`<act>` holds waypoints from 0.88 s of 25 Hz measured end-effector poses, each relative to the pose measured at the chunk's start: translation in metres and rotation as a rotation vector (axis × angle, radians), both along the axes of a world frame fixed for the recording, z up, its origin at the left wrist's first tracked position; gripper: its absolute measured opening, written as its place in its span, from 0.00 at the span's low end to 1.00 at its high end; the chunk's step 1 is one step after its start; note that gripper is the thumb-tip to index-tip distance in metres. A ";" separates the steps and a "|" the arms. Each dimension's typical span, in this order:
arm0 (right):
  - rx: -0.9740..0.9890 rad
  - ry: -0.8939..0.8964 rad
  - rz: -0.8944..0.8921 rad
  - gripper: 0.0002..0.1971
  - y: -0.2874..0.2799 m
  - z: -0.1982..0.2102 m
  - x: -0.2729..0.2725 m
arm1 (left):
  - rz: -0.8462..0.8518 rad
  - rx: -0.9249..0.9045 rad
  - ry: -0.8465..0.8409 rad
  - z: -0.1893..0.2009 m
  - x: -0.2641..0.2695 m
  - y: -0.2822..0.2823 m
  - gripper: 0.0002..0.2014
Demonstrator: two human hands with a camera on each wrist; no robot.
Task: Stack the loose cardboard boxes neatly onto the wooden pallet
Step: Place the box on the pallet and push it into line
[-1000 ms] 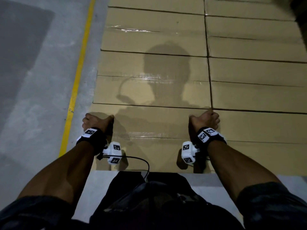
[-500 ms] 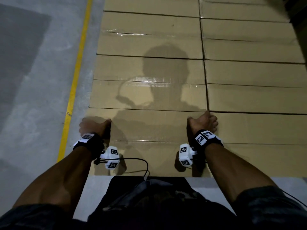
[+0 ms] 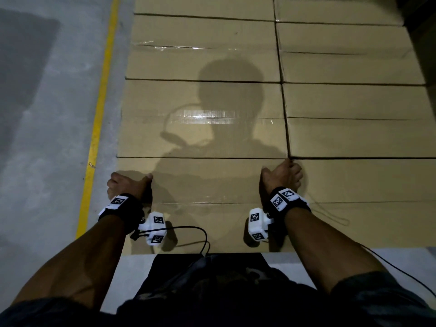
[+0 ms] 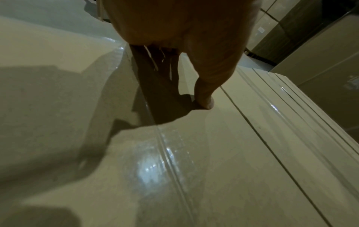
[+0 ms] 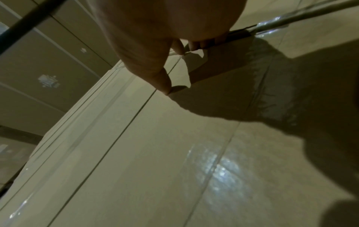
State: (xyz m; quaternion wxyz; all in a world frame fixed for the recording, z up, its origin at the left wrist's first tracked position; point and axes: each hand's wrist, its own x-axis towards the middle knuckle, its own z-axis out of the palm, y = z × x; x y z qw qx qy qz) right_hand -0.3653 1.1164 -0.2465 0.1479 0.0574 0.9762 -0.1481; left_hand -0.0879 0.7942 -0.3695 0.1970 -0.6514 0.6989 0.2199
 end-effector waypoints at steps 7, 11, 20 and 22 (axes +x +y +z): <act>0.004 0.000 0.041 0.36 0.006 0.001 -0.001 | 0.009 0.029 -0.019 -0.042 0.013 -0.025 0.67; 0.000 0.004 0.059 0.35 0.006 -0.003 0.000 | 0.058 0.034 0.002 -0.048 0.018 -0.028 0.67; 0.008 -0.029 0.088 0.34 0.004 -0.002 0.001 | 0.068 0.019 0.013 -0.049 0.017 -0.023 0.76; 0.018 -0.048 0.142 0.33 0.007 0.001 0.003 | 0.061 -0.016 0.010 0.010 0.004 0.005 0.70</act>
